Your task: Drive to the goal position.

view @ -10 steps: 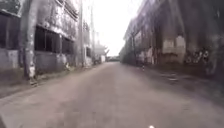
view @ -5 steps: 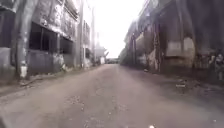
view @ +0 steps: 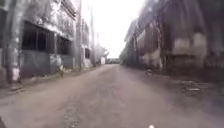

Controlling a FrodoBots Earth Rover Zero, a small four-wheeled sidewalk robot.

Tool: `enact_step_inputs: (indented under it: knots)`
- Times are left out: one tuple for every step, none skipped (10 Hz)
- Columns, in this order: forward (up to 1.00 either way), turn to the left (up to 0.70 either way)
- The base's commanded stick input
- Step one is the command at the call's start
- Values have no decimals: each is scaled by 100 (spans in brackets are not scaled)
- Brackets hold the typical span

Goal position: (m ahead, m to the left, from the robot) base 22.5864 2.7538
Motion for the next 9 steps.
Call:
enact_step_inputs:
  knots:
    - [70, 0]
    - [70, 0]
    - [70, 0]
    - [70, 0]
    - [70, 0]
    - [70, 0]
    - [70, 0]
    - [70, 0]
    - [70, 0]
